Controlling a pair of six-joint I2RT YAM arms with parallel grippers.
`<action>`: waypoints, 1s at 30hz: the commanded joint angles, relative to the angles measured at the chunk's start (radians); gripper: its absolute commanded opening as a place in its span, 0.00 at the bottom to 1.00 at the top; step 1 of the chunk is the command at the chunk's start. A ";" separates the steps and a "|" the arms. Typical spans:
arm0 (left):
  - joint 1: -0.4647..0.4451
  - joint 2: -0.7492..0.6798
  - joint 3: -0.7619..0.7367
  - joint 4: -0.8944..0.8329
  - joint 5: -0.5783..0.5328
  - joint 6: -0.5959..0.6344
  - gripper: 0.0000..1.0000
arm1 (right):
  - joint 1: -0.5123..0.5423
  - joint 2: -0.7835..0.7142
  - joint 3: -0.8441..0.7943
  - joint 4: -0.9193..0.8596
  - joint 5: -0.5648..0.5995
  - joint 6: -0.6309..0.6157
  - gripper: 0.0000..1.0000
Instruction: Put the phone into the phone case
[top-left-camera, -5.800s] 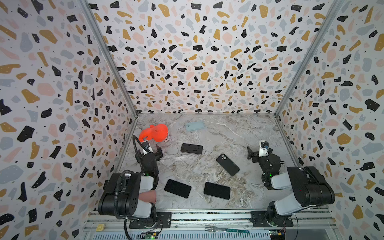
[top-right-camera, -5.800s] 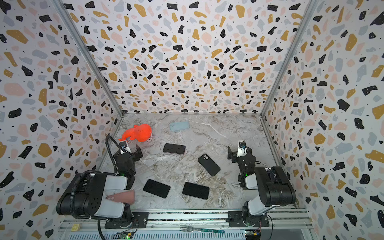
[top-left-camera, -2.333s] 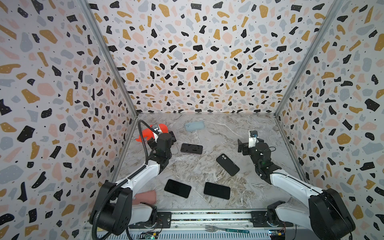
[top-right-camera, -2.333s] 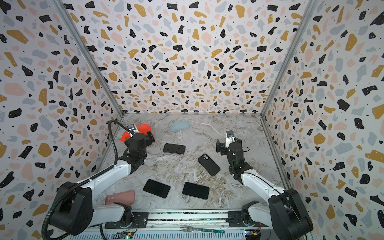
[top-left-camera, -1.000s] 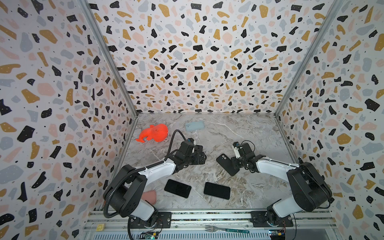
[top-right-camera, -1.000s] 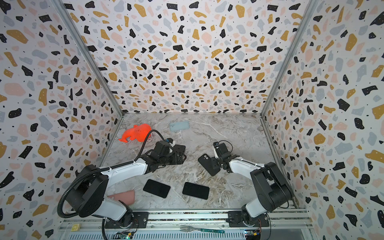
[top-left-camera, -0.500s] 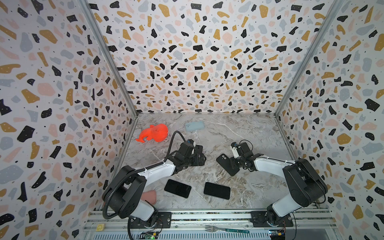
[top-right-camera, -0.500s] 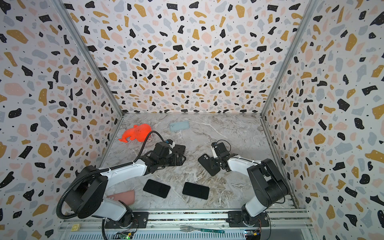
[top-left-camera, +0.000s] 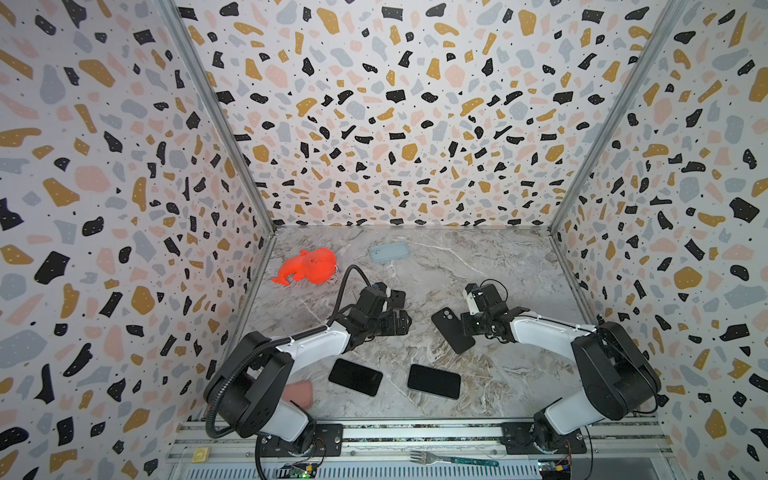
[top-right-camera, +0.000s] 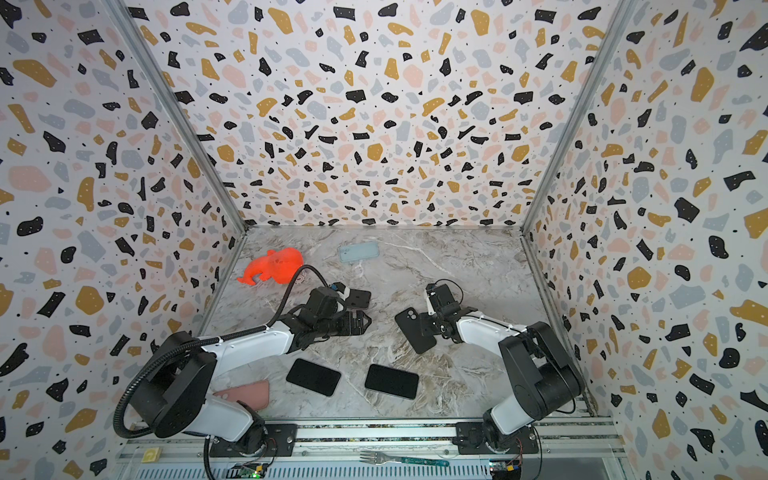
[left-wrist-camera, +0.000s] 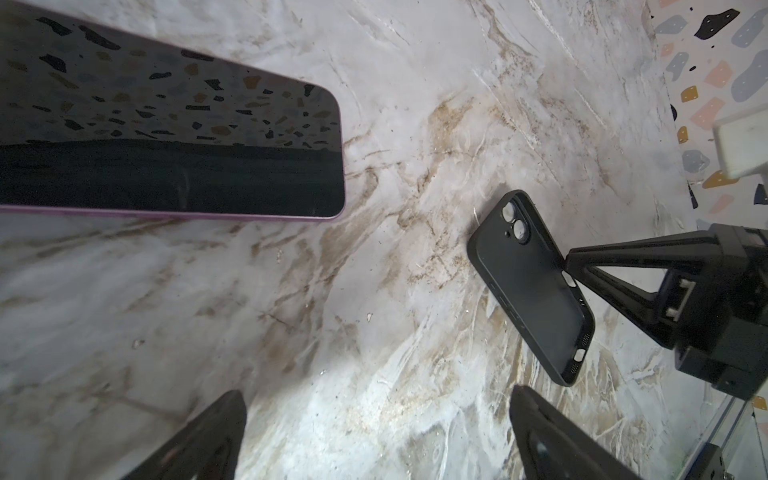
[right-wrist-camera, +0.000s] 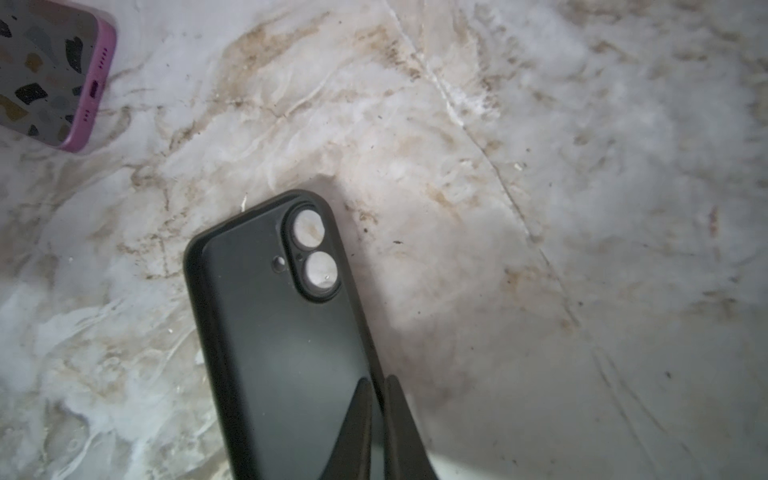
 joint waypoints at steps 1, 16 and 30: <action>-0.005 -0.031 -0.013 0.037 0.014 -0.012 1.00 | 0.016 -0.042 -0.001 -0.029 0.029 0.080 0.07; -0.007 -0.068 -0.045 0.027 0.013 -0.011 1.00 | 0.023 0.019 0.058 -0.102 0.070 -0.124 0.29; -0.017 -0.051 -0.037 0.044 0.026 -0.020 1.00 | 0.025 0.048 0.056 -0.101 0.094 -0.037 0.05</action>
